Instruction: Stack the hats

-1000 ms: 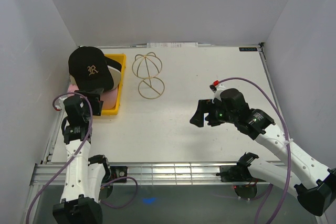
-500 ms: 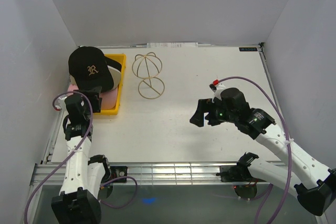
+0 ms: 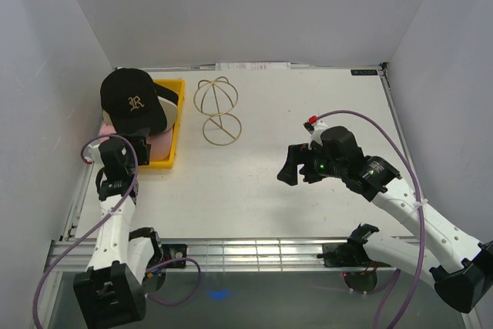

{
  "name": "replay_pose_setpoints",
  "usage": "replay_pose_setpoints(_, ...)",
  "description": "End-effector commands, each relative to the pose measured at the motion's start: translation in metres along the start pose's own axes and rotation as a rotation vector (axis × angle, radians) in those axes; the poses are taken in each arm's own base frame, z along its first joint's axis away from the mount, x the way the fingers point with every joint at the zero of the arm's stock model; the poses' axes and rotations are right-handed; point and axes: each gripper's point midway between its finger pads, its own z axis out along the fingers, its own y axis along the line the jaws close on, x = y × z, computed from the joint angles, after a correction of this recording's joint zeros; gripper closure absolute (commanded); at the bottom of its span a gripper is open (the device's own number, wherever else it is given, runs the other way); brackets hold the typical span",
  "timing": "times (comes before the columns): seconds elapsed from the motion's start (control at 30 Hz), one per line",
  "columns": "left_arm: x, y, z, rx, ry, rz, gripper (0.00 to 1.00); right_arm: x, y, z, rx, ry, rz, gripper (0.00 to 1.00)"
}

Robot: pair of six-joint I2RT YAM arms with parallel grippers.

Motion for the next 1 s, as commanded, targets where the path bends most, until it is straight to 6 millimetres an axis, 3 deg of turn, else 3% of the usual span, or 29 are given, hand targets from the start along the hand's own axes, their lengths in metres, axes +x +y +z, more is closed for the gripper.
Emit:
replay_pose_setpoints(0.0,-0.009,-0.010,0.004,0.044,-0.040,-0.013,0.32,-0.019,0.013,-0.005,-0.047,-0.049,-0.046,0.09)
replay_pose_setpoints(0.2,-0.011,-0.016,0.011,0.081,-0.050,-0.029,0.34,-0.021,0.014,-0.001,-0.048,-0.041,-0.055,0.09)
replay_pose_setpoints(0.7,-0.007,0.000,0.025,0.073,-0.046,-0.067,0.37,-0.021,0.014,0.002,-0.051,-0.030,-0.072,0.09)
replay_pose_setpoints(0.97,-0.014,-0.004,0.030,0.083,-0.078,-0.072,0.38,-0.021,0.014,0.005,-0.052,-0.021,-0.075,0.09)
